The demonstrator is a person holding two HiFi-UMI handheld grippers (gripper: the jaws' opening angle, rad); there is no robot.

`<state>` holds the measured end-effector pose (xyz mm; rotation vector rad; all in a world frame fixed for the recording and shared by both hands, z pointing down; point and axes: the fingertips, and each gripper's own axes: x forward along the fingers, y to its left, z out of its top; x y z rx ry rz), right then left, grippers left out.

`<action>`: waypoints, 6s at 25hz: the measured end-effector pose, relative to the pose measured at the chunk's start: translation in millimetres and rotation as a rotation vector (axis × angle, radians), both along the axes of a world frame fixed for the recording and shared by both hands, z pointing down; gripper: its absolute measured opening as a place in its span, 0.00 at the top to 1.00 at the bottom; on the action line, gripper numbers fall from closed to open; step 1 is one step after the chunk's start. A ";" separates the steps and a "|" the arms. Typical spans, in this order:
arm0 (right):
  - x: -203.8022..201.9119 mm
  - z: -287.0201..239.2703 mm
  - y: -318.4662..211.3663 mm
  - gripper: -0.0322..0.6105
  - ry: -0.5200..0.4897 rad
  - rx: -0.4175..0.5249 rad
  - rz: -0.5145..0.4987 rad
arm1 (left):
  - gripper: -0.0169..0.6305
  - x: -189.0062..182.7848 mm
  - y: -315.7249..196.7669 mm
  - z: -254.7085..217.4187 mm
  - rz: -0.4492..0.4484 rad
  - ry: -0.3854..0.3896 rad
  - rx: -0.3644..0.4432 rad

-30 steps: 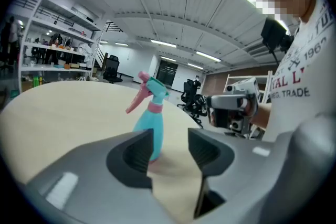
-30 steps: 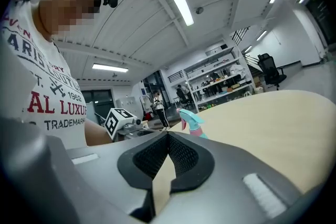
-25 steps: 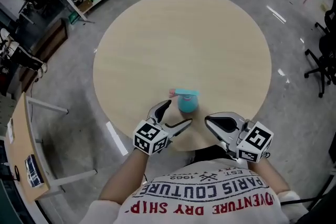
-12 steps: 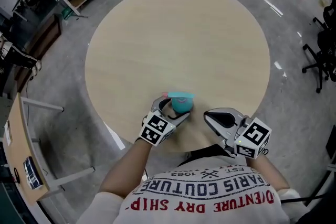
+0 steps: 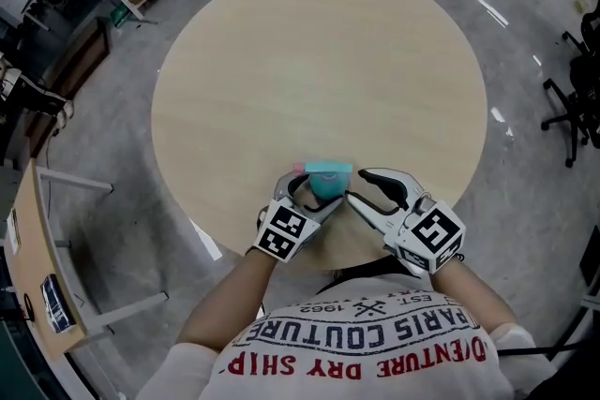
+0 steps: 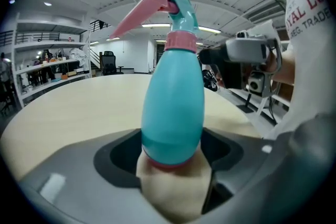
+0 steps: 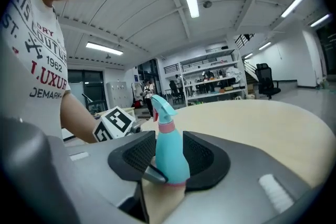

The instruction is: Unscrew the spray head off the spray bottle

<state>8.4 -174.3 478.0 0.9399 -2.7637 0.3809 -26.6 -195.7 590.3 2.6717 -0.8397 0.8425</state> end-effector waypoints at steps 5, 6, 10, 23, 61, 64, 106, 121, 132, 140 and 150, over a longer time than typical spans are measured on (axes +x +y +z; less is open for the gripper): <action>-22.8 -5.2 -23.8 0.67 0.012 0.025 -0.009 | 0.44 2.1 -5.1 -1.1 -0.102 -0.025 -0.020; -26.8 -4.8 -25.0 0.67 0.021 0.016 -0.016 | 0.44 2.7 -5.9 -1.0 -0.124 -0.033 -0.024; -32.5 -1.5 -30.3 0.67 0.047 0.037 0.008 | 0.44 4.7 -4.6 -1.3 -0.169 -0.066 -0.023; -50.3 -5.5 -14.0 0.74 0.149 0.136 -0.577 | 0.44 0.0 6.9 -3.0 0.246 -0.033 -0.002; -49.4 -1.9 9.4 0.75 0.111 0.128 -0.671 | 0.44 -11.4 30.9 2.2 0.339 -0.100 0.002; -52.2 -2.8 7.0 0.75 0.105 0.113 -0.703 | 0.45 -14.0 30.2 2.4 0.403 -0.119 -0.016; -52.9 -6.7 2.9 0.75 0.081 0.113 -0.454 | 0.45 -9.2 28.0 -0.7 0.157 -0.062 0.008; -22.9 -23.8 -12.9 0.73 -0.047 0.081 -0.362 | 0.45 -6.5 20.7 -0.7 0.066 -0.033 -0.015; -15.7 -11.5 -5.0 0.73 0.014 0.096 -0.073 | 0.45 -4.0 6.3 -0.3 -0.336 -0.063 0.000; -33.2 -4.8 -18.0 0.74 0.055 0.129 -0.028 | 0.45 2.8 9.4 0.1 -0.376 -0.066 0.008; -42.0 -5.0 12.4 0.75 0.088 0.103 -0.567 | 0.45 -0.8 35.4 2.9 0.154 -0.082 0.022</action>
